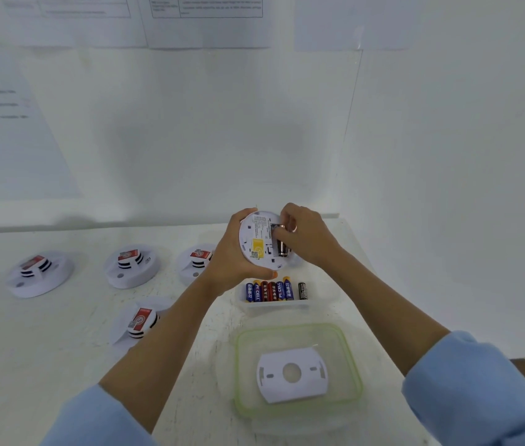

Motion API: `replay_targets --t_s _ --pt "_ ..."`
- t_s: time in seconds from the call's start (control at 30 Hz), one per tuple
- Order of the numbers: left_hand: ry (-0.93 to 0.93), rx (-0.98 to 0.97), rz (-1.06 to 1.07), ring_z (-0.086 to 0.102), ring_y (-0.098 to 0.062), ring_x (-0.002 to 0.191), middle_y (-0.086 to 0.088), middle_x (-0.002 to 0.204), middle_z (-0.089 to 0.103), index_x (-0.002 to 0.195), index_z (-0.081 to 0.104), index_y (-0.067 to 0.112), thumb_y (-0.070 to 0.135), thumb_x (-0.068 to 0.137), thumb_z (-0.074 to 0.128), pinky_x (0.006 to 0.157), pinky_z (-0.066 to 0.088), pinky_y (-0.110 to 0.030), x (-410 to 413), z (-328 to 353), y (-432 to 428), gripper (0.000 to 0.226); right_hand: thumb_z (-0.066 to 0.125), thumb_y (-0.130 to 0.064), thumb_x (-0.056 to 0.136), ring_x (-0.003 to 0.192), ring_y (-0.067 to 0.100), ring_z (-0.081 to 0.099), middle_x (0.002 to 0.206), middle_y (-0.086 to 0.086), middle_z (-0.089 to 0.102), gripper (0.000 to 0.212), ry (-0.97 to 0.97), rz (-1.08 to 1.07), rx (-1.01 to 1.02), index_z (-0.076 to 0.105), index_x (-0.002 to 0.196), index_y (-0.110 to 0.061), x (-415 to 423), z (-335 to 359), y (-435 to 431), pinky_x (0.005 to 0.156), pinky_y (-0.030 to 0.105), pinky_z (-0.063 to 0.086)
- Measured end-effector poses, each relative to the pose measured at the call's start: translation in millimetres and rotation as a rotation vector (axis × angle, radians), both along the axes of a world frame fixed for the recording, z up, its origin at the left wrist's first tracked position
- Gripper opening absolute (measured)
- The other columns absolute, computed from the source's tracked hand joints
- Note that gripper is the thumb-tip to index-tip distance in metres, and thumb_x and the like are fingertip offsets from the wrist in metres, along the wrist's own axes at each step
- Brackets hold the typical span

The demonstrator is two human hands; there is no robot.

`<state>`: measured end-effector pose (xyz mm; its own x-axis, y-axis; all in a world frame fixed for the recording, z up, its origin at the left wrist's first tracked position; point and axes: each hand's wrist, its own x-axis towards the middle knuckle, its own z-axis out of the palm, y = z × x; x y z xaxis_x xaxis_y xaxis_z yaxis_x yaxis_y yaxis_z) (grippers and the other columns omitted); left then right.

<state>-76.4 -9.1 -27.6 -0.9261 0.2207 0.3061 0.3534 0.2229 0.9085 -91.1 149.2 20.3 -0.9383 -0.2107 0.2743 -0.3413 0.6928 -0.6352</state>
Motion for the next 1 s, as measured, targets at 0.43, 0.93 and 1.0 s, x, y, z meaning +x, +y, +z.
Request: replay_targets --t_s 0.43,0.93,1.0 --pt "-0.016 0.05 0.041 0.054 -0.002 0.108 0.007 0.12 0.048 0.132 0.029 0.02 0.007 0.045 0.083 0.083 0.053 -0.022 -8 4 -9 0.103 0.068 -0.024 0.078 0.064 0.001 0.042 0.085 -0.004 0.049 0.034 0.095 0.023 -0.083 0.056 0.11 -0.019 -1 -8 -1 0.061 0.021 0.037" --pt "-0.001 0.042 0.059 0.051 0.012 0.102 0.011 0.118 0.046 0.129 0.029 0.022 -0.012 0.05 0.084 0.077 0.049 -0.011 -9 4 -12 0.102 0.067 0.002 0.072 0.057 0.006 0.057 0.081 0.007 0.065 0.019 -0.071 -0.108 -0.092 0.061 0.089 -0.006 5 10 29 0.045 0.007 0.038" --pt "0.007 0.067 0.088 0.052 0.009 0.101 0.014 0.115 0.045 0.128 0.029 0.02 -0.018 0.052 0.079 0.075 0.047 -0.008 -12 5 -16 0.099 0.066 0.002 0.074 0.074 0.017 0.058 0.096 0.011 0.063 0.017 -0.201 -0.052 0.343 0.062 0.09 -0.001 7 4 28 0.049 0.015 0.038"
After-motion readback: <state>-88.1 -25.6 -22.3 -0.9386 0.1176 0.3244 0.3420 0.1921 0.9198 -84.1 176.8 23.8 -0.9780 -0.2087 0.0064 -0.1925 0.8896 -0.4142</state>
